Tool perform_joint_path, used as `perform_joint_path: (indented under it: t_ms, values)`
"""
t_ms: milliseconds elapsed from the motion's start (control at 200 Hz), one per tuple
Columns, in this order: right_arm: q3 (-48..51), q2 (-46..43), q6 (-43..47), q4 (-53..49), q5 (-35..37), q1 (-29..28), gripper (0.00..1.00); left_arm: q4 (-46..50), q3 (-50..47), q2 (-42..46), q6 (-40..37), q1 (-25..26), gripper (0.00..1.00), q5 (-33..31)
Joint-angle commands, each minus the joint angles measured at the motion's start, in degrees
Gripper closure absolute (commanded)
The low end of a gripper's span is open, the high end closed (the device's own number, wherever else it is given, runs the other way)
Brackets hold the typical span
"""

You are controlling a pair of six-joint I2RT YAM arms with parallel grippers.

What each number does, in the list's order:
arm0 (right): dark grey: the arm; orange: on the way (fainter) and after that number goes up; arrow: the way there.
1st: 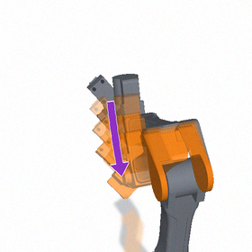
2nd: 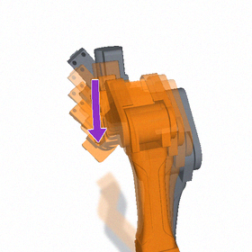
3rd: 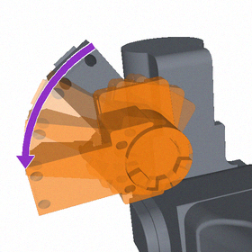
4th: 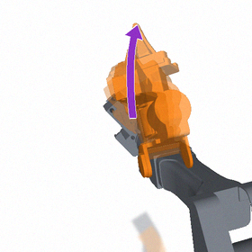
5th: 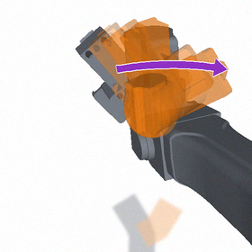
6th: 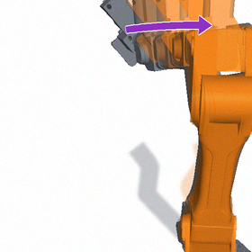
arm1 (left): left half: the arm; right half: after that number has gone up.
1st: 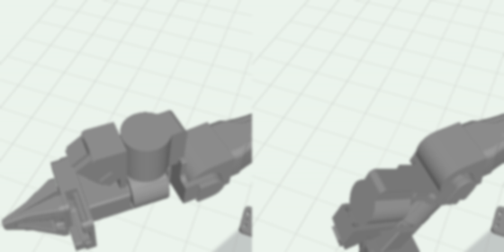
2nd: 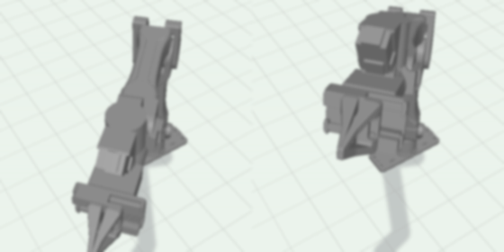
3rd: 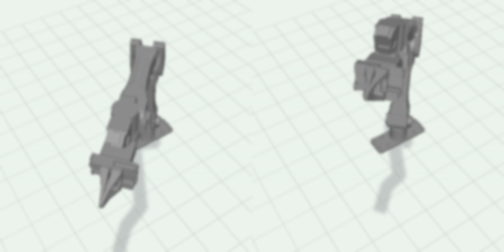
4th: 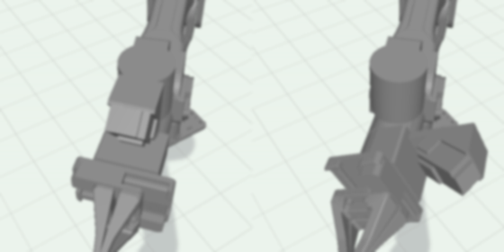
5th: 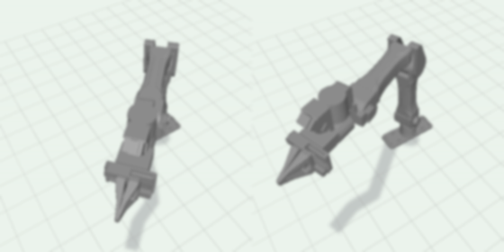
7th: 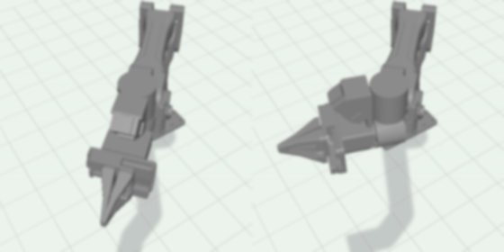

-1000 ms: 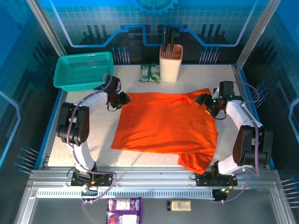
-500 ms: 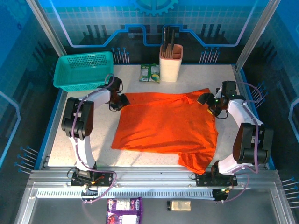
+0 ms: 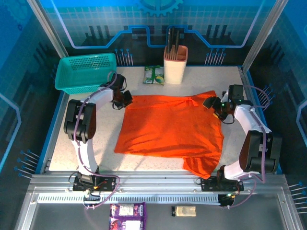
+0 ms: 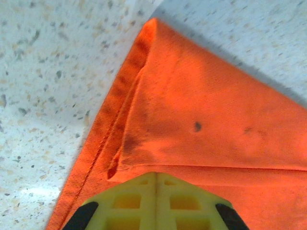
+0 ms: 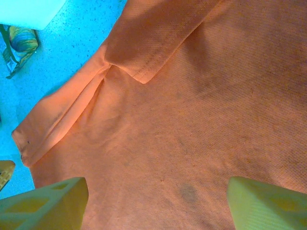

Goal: Fold the inside-out t-shirt

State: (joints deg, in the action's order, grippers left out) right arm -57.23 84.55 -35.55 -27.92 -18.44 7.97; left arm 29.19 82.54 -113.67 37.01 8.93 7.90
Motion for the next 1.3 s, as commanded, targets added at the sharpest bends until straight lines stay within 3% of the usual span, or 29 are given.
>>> perform_joint_path:
  t_ms: [0, 55, 390, 710, 1296]
  values:
    - [0.5, -1.3, -0.2, -0.9, -0.4, 0.9, 0.23, 5.1, 4.4, 0.0, -1.9, -0.5, 0.9, -0.4]
    - [0.7, -1.5, -0.3, -0.9, -0.4, 0.9, 0.23, 4.9, 3.4, 0.3, -1.5, -0.5, 0.85, -1.1]
    - [0.9, -2.6, -0.7, -1.1, 0.1, 0.9, 0.23, 3.1, -0.4, -2.2, -0.5, -0.1, 0.77, -0.6]
    - [1.5, -3.3, -0.9, -1.0, 0.3, 0.9, 0.23, 2.8, -1.2, -3.8, -0.1, 0.4, 0.75, -0.9]
    - [2.2, -4.1, -0.9, -0.9, 0.4, 1.1, 0.23, 3.9, -1.0, -4.2, -0.1, 0.9, 0.62, -2.6]
